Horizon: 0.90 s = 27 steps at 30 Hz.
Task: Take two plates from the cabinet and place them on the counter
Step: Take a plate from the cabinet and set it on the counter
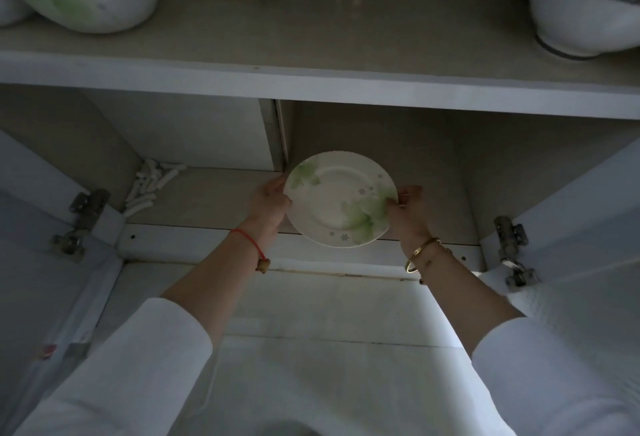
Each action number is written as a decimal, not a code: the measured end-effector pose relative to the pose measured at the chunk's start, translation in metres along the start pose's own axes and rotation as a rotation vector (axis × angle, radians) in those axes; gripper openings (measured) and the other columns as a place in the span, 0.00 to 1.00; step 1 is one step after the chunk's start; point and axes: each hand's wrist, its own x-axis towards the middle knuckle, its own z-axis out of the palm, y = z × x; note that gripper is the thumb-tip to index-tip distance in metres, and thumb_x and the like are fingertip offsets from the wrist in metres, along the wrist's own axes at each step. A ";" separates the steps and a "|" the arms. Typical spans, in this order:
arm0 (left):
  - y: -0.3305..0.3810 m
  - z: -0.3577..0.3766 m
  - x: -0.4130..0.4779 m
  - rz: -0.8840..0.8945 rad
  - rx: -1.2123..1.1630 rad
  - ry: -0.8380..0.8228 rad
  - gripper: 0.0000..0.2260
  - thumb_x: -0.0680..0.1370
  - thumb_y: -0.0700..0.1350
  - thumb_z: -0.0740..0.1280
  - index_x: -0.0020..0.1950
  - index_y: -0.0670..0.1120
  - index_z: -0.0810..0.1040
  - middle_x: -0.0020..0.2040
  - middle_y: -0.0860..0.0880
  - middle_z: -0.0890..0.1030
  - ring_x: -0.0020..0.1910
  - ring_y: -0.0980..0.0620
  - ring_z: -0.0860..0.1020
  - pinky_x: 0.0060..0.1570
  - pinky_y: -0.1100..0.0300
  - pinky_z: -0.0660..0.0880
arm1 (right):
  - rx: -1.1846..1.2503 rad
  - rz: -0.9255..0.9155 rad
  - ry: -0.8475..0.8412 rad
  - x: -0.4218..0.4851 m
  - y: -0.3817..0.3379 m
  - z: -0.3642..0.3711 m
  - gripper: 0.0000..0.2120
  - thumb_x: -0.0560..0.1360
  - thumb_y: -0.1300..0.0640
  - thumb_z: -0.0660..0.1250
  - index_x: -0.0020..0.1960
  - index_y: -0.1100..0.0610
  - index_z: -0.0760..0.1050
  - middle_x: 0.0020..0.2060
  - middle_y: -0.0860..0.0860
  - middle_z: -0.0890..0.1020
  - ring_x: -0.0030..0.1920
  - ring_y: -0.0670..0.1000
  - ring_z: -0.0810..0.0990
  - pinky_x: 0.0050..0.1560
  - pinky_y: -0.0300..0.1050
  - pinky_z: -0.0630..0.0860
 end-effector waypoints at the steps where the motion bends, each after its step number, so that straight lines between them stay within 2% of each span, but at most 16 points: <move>1: 0.000 -0.004 -0.006 0.004 0.003 0.001 0.28 0.75 0.24 0.56 0.71 0.41 0.75 0.67 0.41 0.80 0.67 0.41 0.77 0.68 0.47 0.74 | 0.025 -0.001 -0.003 -0.007 -0.002 -0.002 0.13 0.74 0.74 0.59 0.58 0.68 0.69 0.41 0.53 0.75 0.49 0.55 0.75 0.48 0.46 0.75; 3: 0.002 -0.012 -0.021 0.013 0.004 -0.028 0.29 0.74 0.24 0.54 0.71 0.41 0.75 0.67 0.39 0.80 0.67 0.39 0.77 0.67 0.44 0.75 | 0.061 0.000 -0.010 -0.022 -0.009 -0.007 0.18 0.74 0.74 0.57 0.63 0.69 0.68 0.42 0.52 0.76 0.50 0.54 0.75 0.49 0.46 0.74; 5: 0.003 -0.020 -0.039 0.037 -0.005 -0.086 0.30 0.73 0.23 0.53 0.71 0.41 0.75 0.66 0.38 0.80 0.64 0.39 0.78 0.59 0.46 0.79 | 0.075 0.008 -0.028 -0.039 -0.018 -0.014 0.21 0.74 0.74 0.56 0.65 0.66 0.69 0.49 0.55 0.77 0.51 0.53 0.76 0.50 0.45 0.75; 8: 0.012 -0.033 -0.075 0.048 -0.068 -0.092 0.31 0.72 0.23 0.53 0.71 0.41 0.75 0.63 0.41 0.81 0.56 0.46 0.79 0.43 0.62 0.79 | 0.088 -0.010 -0.061 -0.067 -0.032 -0.031 0.22 0.74 0.73 0.57 0.66 0.61 0.72 0.51 0.54 0.78 0.45 0.48 0.78 0.43 0.38 0.75; 10: 0.019 -0.041 -0.101 0.045 -0.122 -0.090 0.31 0.72 0.22 0.54 0.69 0.41 0.76 0.62 0.42 0.81 0.54 0.48 0.78 0.45 0.64 0.79 | 0.122 -0.012 -0.076 -0.088 -0.044 -0.045 0.21 0.75 0.72 0.59 0.65 0.60 0.73 0.51 0.55 0.79 0.45 0.48 0.78 0.44 0.40 0.75; 12: 0.028 -0.046 -0.125 0.043 -0.147 -0.093 0.29 0.72 0.23 0.55 0.68 0.41 0.77 0.61 0.43 0.81 0.53 0.48 0.78 0.53 0.57 0.79 | 0.170 -0.002 -0.068 -0.108 -0.058 -0.057 0.19 0.75 0.71 0.59 0.63 0.58 0.73 0.52 0.56 0.79 0.49 0.52 0.78 0.45 0.44 0.76; 14: 0.041 -0.050 -0.153 0.037 -0.144 -0.092 0.27 0.73 0.23 0.55 0.69 0.40 0.76 0.60 0.43 0.81 0.56 0.46 0.78 0.53 0.54 0.78 | 0.194 0.028 -0.047 -0.130 -0.073 -0.073 0.19 0.75 0.71 0.60 0.61 0.55 0.73 0.51 0.56 0.79 0.48 0.53 0.78 0.43 0.43 0.75; 17: 0.066 -0.055 -0.198 0.013 -0.112 -0.086 0.27 0.73 0.23 0.55 0.68 0.40 0.77 0.58 0.43 0.82 0.58 0.42 0.78 0.54 0.50 0.78 | 0.206 0.094 -0.059 -0.164 -0.097 -0.099 0.18 0.77 0.69 0.61 0.64 0.55 0.73 0.51 0.56 0.79 0.48 0.52 0.79 0.44 0.43 0.76; 21: 0.104 -0.065 -0.266 -0.021 -0.066 -0.085 0.27 0.73 0.24 0.57 0.68 0.41 0.77 0.64 0.40 0.81 0.64 0.39 0.78 0.63 0.42 0.76 | 0.200 0.155 -0.073 -0.214 -0.142 -0.136 0.19 0.77 0.69 0.60 0.65 0.56 0.73 0.54 0.58 0.79 0.50 0.54 0.79 0.44 0.42 0.75; 22: 0.113 -0.067 -0.282 -0.021 -0.064 -0.086 0.27 0.73 0.24 0.58 0.68 0.41 0.77 0.64 0.40 0.81 0.63 0.38 0.79 0.62 0.42 0.76 | 0.192 0.169 -0.077 -0.226 -0.155 -0.144 0.19 0.77 0.69 0.60 0.65 0.56 0.72 0.54 0.59 0.79 0.50 0.55 0.79 0.44 0.42 0.75; 25: 0.145 -0.075 -0.335 -0.020 -0.104 -0.065 0.28 0.72 0.22 0.57 0.68 0.40 0.77 0.64 0.40 0.81 0.60 0.41 0.79 0.49 0.54 0.78 | 0.167 0.193 -0.082 -0.266 -0.202 -0.172 0.19 0.77 0.68 0.61 0.65 0.56 0.72 0.54 0.59 0.80 0.50 0.55 0.79 0.45 0.46 0.76; 27: 0.171 -0.082 -0.367 -0.016 -0.100 -0.051 0.30 0.71 0.22 0.56 0.69 0.41 0.77 0.65 0.43 0.81 0.63 0.42 0.78 0.51 0.55 0.76 | 0.171 0.191 -0.079 -0.291 -0.237 -0.191 0.19 0.77 0.69 0.61 0.65 0.55 0.73 0.52 0.57 0.80 0.48 0.54 0.79 0.44 0.45 0.76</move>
